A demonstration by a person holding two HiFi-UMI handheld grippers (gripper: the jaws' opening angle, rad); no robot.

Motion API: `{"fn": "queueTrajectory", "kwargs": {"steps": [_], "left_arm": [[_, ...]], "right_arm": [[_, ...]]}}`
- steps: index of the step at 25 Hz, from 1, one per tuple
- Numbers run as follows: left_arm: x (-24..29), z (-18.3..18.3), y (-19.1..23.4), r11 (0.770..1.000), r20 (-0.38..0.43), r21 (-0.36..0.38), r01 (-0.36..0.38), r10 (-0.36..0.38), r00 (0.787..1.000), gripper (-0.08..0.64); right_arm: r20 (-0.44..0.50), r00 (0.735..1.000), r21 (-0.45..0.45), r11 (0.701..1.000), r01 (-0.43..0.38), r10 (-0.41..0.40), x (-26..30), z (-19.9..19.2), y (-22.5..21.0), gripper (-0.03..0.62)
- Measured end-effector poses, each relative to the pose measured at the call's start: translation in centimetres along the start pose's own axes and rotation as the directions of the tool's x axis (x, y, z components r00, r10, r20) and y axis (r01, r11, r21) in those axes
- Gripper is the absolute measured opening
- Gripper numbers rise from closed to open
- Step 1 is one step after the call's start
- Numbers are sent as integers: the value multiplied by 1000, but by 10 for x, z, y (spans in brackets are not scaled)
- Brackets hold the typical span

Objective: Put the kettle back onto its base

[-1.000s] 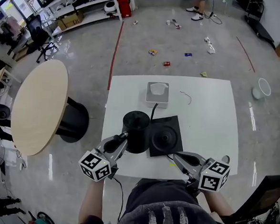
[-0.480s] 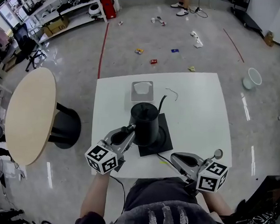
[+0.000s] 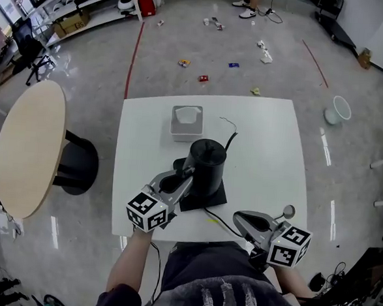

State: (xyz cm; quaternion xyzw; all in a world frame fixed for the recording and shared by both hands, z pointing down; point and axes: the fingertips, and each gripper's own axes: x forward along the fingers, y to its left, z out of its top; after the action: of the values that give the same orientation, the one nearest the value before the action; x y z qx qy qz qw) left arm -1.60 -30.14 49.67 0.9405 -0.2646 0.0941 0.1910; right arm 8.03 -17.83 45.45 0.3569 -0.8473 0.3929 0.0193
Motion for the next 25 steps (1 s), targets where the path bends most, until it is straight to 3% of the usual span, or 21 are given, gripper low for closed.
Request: {"fn": "queueTrajectory", "kwargs": {"steps": [12, 16, 19, 25], "left_arm": [[-9, -14, -12, 999, 42, 25, 41, -42, 998, 63], [-16, -18, -19, 995, 14, 88, 54, -55, 998, 71], [-23, -23, -15, 995, -16, 93, 36, -35, 999, 71], [-30, -61, -16, 986, -166, 160, 57, -31, 986, 95]], "right_arm": [[-59, 998, -35, 999, -12, 9, 14, 1, 1, 0], [-69, 998, -54, 998, -13, 9, 18, -1, 3, -1], [-69, 998, -48, 999, -14, 11, 18, 0, 3, 0], [-70, 997, -45, 998, -33, 30, 26, -1, 6, 0]]}}
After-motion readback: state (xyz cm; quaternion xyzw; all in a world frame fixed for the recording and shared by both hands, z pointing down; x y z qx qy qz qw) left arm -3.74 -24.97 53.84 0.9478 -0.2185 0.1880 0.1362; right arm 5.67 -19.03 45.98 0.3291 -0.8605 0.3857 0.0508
